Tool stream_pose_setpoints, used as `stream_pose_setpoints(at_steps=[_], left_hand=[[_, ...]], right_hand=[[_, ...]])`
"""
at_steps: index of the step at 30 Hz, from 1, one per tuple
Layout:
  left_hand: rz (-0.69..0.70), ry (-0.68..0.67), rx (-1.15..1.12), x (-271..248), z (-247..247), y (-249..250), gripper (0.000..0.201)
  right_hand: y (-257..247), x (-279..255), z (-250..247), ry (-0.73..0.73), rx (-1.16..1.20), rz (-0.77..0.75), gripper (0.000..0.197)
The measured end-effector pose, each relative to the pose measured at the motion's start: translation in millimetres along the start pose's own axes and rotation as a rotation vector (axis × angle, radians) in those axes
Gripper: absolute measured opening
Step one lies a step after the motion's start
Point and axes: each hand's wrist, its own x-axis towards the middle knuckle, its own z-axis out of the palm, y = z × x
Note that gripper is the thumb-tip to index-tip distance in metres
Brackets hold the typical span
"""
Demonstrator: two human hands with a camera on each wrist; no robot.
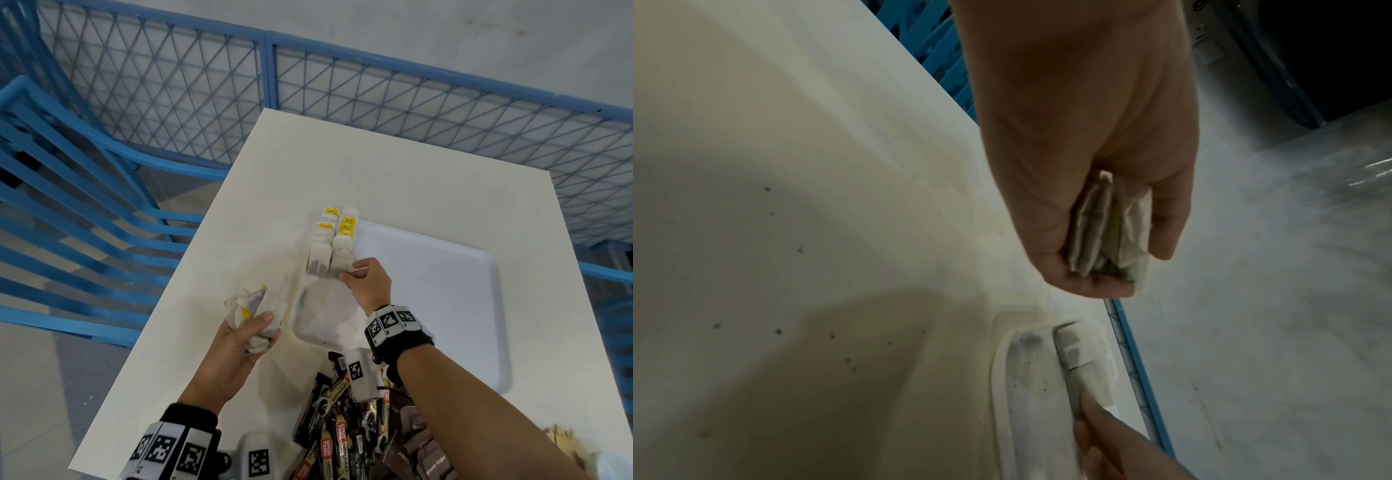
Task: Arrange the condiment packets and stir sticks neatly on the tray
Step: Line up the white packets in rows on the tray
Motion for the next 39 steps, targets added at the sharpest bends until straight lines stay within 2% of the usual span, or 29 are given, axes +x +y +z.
stream_pose_setpoints(at_steps=[12, 16, 18, 22, 24, 27, 30, 31, 34, 39], left_hand=[[0.01, -0.032, 0.0, -1, 1, 0, 0.033], [0.017, -0.04, -0.013, 0, 3, 0, 0.032], [0.017, -0.053, -0.013, -1, 4, 0, 0.033], [0.008, -0.063, 0.003, 0, 6, 0, 0.046], [0.011, -0.084, 0.029, 0, 6, 0, 0.056], [0.015, -0.083, 0.044, 0, 6, 0, 0.074], [-0.01, -0.088, 0.009, 0, 6, 1, 0.081], [-0.019, -0.084, -0.006, 0, 6, 1, 0.077], [-0.039, -0.025, -0.065, 1, 6, 1, 0.041], [-0.032, 0.041, -0.119, 0, 1, 0, 0.037]], right_hand=[[-5, -4, -4, 0.03, 0.016, -0.016, 0.034], [-17, -20, -4, 0.027, -0.014, -0.1, 0.022], [-27, -38, -2, -0.074, -0.021, -0.131, 0.015], [-45, -76, -1, -0.543, -0.01, -0.087, 0.034], [-46, -90, 1, -0.664, 0.075, -0.091, 0.024], [-44, -98, 3, -0.649, 0.198, -0.074, 0.012], [-41, -98, 2, -0.601, 0.214, -0.067, 0.013], [-40, -97, 1, -0.599, 0.217, -0.062, 0.013], [-38, -95, -1, -0.613, 0.353, 0.041, 0.007], [-31, -79, -9, -0.547, 0.591, 0.209, 0.008]])
